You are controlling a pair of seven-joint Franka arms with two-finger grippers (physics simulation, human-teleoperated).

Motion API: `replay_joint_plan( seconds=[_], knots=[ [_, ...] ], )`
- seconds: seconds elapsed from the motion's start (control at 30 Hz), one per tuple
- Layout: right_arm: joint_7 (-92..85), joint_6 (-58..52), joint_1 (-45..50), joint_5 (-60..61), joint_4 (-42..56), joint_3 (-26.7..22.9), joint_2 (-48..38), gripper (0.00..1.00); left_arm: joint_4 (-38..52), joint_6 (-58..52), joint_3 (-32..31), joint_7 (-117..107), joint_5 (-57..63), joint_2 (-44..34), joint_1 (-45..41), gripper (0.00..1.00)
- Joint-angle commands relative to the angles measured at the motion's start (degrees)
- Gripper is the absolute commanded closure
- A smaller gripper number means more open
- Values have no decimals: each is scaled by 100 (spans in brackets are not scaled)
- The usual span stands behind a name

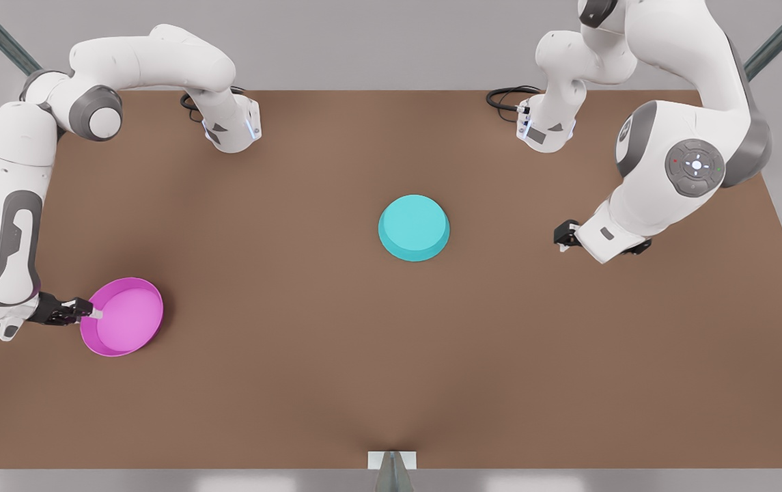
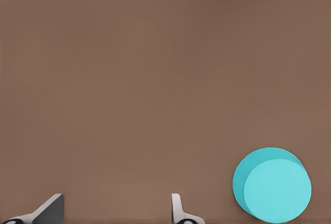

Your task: Flip the blue plate over with the left arm, and stack the pink plate on top of the blue plate with the right arm

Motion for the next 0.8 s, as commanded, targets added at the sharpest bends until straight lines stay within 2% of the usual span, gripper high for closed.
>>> replay_joint_plan(
  seconds=[0.0,0.5,0.53,0.57,0.77],
  knots=[
    [0,0,0,0,0,0,0,55,-1,0,0,0,-2,-1,0,0],
    [-18,114,9,-97,35,0,61,54,-1,0,0,-52,-11,8,0,0],
    [-26,114,9,-97,35,0,61,57,-1,0,0,-52,-11,8,0,0],
    [-53,105,9,-97,35,0,61,64,-1,-18,0,-52,-2,-27,0,0],
    [-70,105,9,-97,35,-9,70,74,-9,-9,-18,-61,7,-27,0,0]
  ],
)
